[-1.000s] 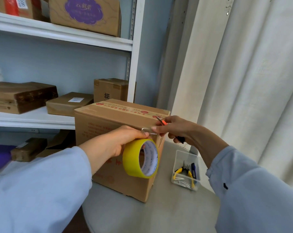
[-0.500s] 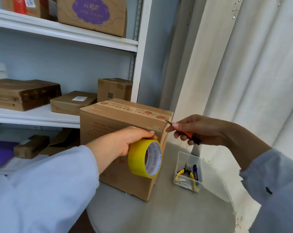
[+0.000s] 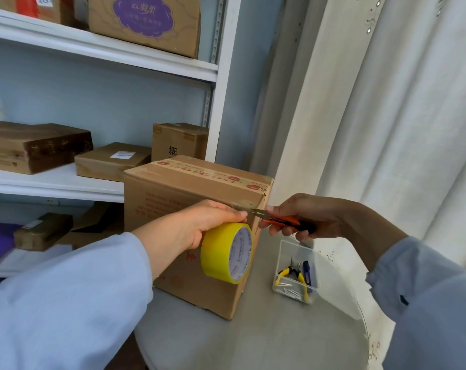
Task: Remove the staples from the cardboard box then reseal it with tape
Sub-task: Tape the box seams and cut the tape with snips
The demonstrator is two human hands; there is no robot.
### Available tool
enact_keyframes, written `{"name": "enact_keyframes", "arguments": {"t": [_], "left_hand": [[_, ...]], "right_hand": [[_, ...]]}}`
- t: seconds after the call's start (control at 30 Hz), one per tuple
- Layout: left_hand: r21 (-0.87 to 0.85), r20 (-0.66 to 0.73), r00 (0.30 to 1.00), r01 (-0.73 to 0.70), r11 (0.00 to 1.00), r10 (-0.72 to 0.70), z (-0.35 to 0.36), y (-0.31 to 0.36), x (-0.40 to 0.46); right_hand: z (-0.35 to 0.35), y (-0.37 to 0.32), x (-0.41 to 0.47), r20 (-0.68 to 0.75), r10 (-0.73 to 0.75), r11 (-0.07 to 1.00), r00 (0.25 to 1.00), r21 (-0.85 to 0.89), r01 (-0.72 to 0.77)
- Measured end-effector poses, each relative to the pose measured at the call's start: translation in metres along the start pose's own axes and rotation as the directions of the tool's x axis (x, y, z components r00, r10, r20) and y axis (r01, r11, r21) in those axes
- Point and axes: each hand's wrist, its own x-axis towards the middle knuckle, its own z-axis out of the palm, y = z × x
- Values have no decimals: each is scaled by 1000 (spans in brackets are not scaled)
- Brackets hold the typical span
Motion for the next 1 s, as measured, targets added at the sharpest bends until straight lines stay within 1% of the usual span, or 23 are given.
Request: {"name": "enact_keyframes", "arguments": {"t": [0.23,0.33,0.53,0.63,0.73,0.8,0.83,0.9,0.93,1.0], "left_hand": [[-12,10,1000,-2,1000,2,0,1,-1],[-7,4,1000,-5,1000,5,0,1,0],[7,-20,1000,-5,1000,5,0,2,1],[25,-28,1000,-4,1000,5,1,3,-2],[36,-25,1000,1,999,0,0,4,-5],[35,-25,1000,4,999,-3,-2,4,-5],[34,-23,1000,6,999,-5,-2,4,-5],[28,-23,1000,11,1000,-11,-3,4,-5],[27,-20,1000,13,1000,-13,-2,5,-5],[18,-13,1000,7,1000,-7,0,6,-8]], "right_hand": [[9,-11,11,-14,33,997,999,67,-32],[12,-13,12,-45,40,998,998,54,-37],[16,-12,11,-113,8,1000,994,22,-5],[17,-18,7,-119,19,999,993,-29,-22],[16,-26,-1,-168,6,982,986,-183,-38],[14,-35,-10,-254,-64,956,965,-294,-14],[14,-39,-13,-309,-124,948,943,-316,21],[20,-45,-14,-399,-273,935,876,-324,144],[26,-45,-12,-418,-329,926,847,-318,203],[39,-41,-3,-419,-373,920,828,-287,269]]}}
